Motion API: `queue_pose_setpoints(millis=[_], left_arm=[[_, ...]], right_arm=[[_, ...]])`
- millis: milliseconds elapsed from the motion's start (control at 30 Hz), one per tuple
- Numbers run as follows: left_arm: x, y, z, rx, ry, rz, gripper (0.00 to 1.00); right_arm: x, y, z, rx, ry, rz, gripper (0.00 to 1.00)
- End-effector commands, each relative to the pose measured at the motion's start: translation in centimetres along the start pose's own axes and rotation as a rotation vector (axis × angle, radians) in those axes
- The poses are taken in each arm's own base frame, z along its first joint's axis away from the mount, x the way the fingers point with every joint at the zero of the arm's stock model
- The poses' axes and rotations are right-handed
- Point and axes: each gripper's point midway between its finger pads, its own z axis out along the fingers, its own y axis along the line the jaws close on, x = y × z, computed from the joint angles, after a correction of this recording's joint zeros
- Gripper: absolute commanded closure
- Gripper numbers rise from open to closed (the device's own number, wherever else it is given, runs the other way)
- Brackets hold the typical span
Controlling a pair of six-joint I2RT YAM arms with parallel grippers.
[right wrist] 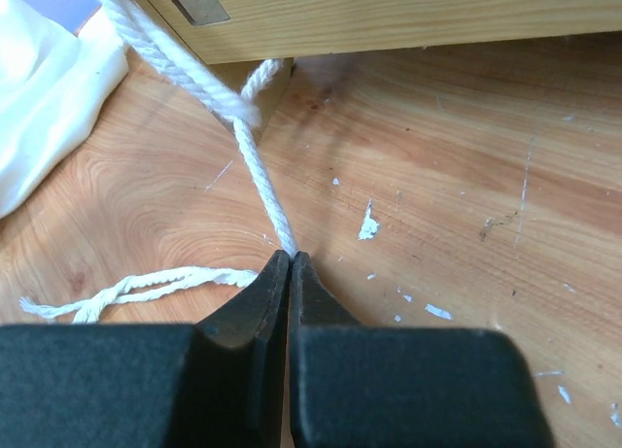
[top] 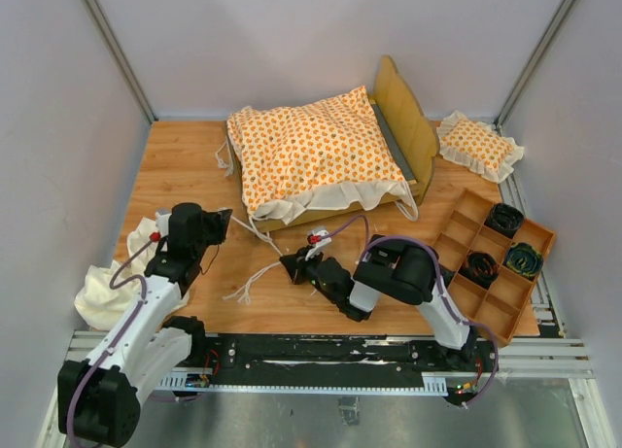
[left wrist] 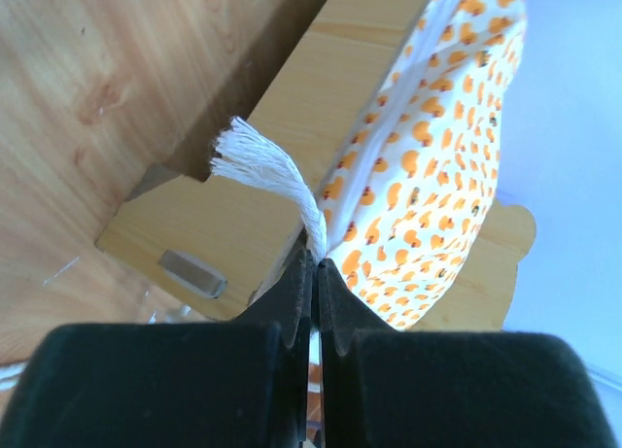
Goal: Set up the pet bed
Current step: Tie the ropes to the bed frame.
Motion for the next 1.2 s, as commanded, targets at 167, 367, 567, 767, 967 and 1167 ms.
queue_pose_setpoints(millis=[167,367,567,767,967,1167], left_arm=[[-4.4,-6.0,-2.6,0.167,-0.236,0.232,1.00],[-7.8,-9.1,-5.1,0.198,-0.418,0.340,1.00],[-9.5,-10.1,-6.1,0.182,-0.517,0.418,1.00],[-11.0,-10.9,-6.5,0.152,-0.601,0.447,1.00],[-11.3,-11.7,-6.3,0.123,-0.614,0.447,1.00],[-12.9,-12.1,-6.6,0.056,-0.692,0.466,1.00]], right_arm=[[1.0,-0.9,0.8,0.027,0.123,-0.224,1.00],[0.9,-2.0,0.5,0.053,0.131,-0.275,1.00],[2.7,-4.9,-0.9,0.127,0.179,-0.245,1.00],[2.9,-6.6,-1.3,0.171,0.176,-0.192,1.00],[3.4,-8.0,-2.0,0.238,0.178,-0.153,1.00],[3.7,-7.9,-2.0,0.232,0.193,-0.157,1.00]])
